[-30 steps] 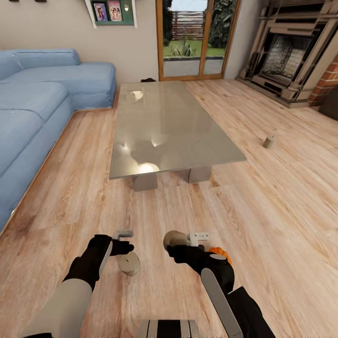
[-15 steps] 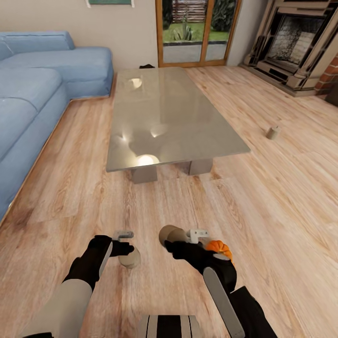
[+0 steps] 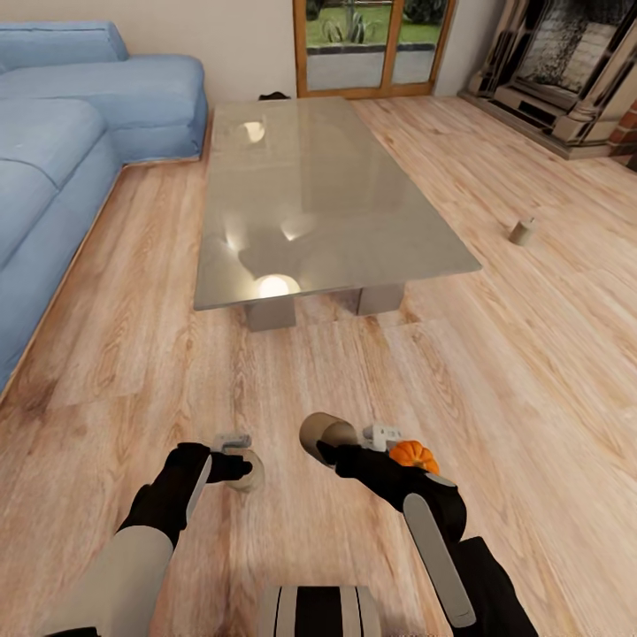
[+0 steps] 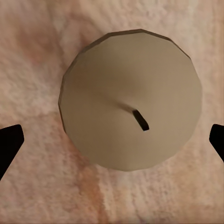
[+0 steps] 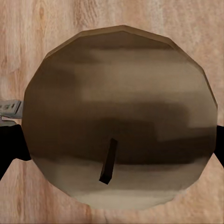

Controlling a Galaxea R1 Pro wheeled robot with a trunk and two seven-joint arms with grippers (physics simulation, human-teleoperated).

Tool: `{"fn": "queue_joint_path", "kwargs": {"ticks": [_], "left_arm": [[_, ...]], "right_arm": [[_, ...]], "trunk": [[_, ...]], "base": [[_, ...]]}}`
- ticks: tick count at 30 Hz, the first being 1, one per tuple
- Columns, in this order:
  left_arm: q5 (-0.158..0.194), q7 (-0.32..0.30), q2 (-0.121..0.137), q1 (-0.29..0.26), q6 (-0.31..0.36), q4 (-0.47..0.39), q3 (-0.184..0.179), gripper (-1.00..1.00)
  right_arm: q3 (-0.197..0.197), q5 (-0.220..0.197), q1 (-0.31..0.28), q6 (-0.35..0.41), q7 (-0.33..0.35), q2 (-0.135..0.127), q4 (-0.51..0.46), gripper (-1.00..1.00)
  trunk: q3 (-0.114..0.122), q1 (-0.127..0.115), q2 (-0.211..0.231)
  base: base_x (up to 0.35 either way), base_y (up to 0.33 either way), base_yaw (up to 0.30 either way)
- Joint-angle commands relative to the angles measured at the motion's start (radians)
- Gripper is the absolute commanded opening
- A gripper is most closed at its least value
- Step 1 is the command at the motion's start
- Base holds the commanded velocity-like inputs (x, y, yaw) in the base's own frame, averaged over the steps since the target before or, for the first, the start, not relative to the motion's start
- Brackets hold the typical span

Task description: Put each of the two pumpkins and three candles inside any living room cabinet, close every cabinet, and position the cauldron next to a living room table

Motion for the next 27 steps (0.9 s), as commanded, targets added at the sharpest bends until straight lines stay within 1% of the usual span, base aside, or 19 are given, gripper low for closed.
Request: {"fn": "queue_joint_path", "kwargs": {"ticks": [1,14,16,17,22,26,27], "left_arm": [[-0.010,-0.009,-0.001,0.000,0.003,-0.003,0.005,1.00],[-0.010,-0.010,-0.001,0.000,0.000,-0.007,0.005,1.00],[-0.009,-0.011,-0.001,0.000,-0.018,-0.007,0.005,1.00],[-0.008,-0.012,-0.001,0.000,-0.042,-0.006,0.005,1.00],[-0.006,-0.014,-0.001,0.000,-0.070,-0.006,0.005,1.00],[-0.004,-0.014,-0.001,0.001,-0.108,0.000,0.006,1.00],[-0.004,-0.014,-0.001,0.001,-0.111,0.001,0.006,1.00]], "right_arm": [[-0.001,-0.010,-0.001,0.004,-0.004,0.000,-0.001,-1.00],[-0.004,-0.011,0.000,0.007,-0.001,0.000,-0.001,-1.00],[-0.004,-0.012,0.000,0.007,-0.001,0.000,-0.001,-1.00],[-0.004,-0.012,-0.001,0.008,-0.001,0.000,-0.001,-1.00],[-0.004,-0.012,-0.001,0.008,-0.001,0.000,-0.001,-1.00],[-0.004,-0.012,0.000,0.008,-0.001,0.000,-0.001,-1.00],[-0.004,-0.012,0.000,0.008,-0.001,0.000,-0.001,-1.00]], "trunk": [[-0.005,0.000,-0.001],[-0.005,0.000,-0.001],[-0.005,0.000,-0.001],[-0.005,0.000,-0.001],[-0.005,0.000,-0.001],[-0.005,0.000,-0.001],[-0.009,0.001,-0.001]], "base": [[0.000,0.000,0.000],[0.000,0.000,0.000],[0.000,0.000,0.000],[0.000,0.000,0.000],[0.000,0.000,0.000],[0.000,0.000,0.000],[0.000,0.000,0.000]]}}
